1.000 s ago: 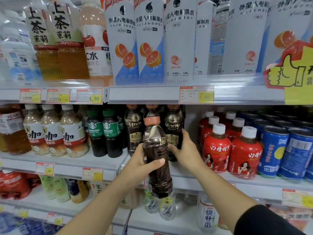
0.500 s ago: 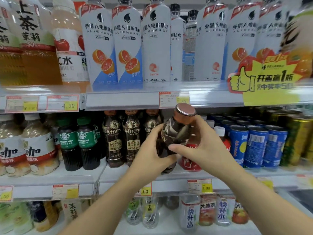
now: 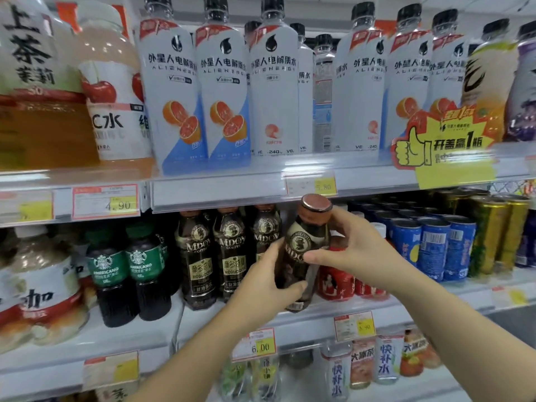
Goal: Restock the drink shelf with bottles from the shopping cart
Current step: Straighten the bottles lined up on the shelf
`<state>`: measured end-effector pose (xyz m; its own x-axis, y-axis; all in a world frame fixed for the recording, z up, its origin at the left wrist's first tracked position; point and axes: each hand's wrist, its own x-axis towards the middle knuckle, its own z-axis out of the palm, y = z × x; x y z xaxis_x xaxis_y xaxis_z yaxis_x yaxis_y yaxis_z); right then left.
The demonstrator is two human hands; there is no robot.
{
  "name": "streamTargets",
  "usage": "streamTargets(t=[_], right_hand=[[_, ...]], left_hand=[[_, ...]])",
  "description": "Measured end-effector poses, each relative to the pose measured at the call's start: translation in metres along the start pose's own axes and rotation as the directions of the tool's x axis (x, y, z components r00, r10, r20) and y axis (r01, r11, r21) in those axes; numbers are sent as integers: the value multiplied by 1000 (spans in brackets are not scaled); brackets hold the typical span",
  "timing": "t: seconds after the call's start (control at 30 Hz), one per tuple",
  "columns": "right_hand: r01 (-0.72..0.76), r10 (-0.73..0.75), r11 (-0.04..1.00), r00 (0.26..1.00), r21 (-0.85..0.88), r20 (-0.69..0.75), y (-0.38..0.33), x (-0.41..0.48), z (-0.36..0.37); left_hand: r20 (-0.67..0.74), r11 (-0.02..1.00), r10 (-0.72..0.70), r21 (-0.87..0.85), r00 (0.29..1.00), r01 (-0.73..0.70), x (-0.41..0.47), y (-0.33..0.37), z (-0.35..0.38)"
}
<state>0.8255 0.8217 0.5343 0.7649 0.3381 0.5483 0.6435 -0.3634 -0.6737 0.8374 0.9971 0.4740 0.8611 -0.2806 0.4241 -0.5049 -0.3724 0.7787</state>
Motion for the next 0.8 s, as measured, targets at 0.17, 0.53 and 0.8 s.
streamTargets(t=[0.17, 0.53, 0.8], right_hand=[[-26, 25, 1000, 999, 5, 41, -2, 2, 1], [-39, -23, 981, 949, -191, -313, 12, -8, 28], [-172, 69, 822, 976, -543, -204, 26, 17, 11]], left_hand=[[-123, 1000, -4, 20, 992, 6, 2, -2, 5], [-327, 986, 19, 162, 945, 36, 3, -14, 27], [-223, 934, 148, 352, 963, -62, -4, -18, 0]])
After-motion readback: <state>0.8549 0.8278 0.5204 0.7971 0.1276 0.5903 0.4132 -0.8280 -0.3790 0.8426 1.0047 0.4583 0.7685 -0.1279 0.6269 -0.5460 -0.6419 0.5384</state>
